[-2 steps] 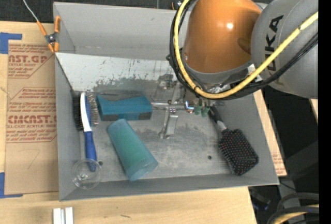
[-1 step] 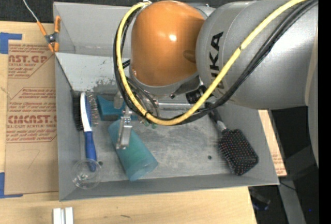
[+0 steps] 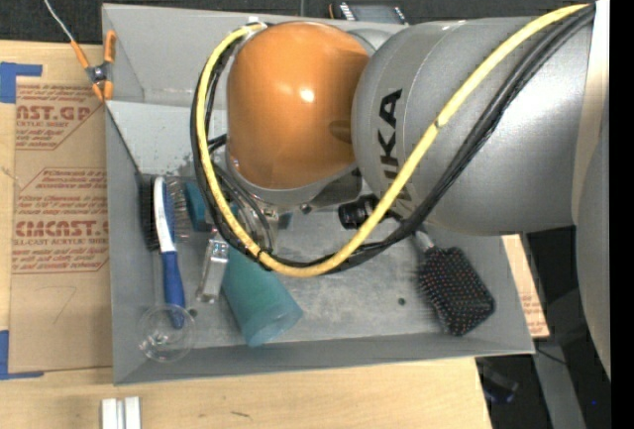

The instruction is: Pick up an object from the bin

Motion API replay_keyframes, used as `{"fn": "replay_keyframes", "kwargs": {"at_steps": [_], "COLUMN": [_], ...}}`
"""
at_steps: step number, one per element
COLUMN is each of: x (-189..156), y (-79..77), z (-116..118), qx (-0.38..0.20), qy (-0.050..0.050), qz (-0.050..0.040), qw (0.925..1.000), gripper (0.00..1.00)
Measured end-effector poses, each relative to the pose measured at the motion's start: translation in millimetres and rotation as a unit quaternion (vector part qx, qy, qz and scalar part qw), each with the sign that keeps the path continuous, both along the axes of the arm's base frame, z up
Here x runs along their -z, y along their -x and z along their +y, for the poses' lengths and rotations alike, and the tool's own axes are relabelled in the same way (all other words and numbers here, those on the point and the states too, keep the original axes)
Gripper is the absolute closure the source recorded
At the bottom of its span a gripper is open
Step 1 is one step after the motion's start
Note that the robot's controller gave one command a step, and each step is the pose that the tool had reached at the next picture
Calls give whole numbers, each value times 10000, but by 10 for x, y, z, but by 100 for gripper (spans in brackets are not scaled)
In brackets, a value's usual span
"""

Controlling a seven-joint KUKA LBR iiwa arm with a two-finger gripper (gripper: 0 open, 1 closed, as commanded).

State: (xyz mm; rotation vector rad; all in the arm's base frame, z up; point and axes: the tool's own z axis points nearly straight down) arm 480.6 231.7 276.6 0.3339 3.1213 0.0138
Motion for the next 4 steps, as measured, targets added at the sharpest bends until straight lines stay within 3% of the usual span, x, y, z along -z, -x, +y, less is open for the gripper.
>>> {"fn": "replay_keyframes", "kwargs": {"at_steps": [1, 2, 3, 4], "x": [264, 609, 766, 602], "y": [-859, -1033, -812, -721], "z": [23, 158, -30, 57], "qx": [38, 103, 1792, 3139], "qy": [-6, -9, -14, -26], "qz": [-23, -25, -4, 3], "qw": [10000, 9999, 9838, 9494], "gripper": [0, 0, 0, 0]}}
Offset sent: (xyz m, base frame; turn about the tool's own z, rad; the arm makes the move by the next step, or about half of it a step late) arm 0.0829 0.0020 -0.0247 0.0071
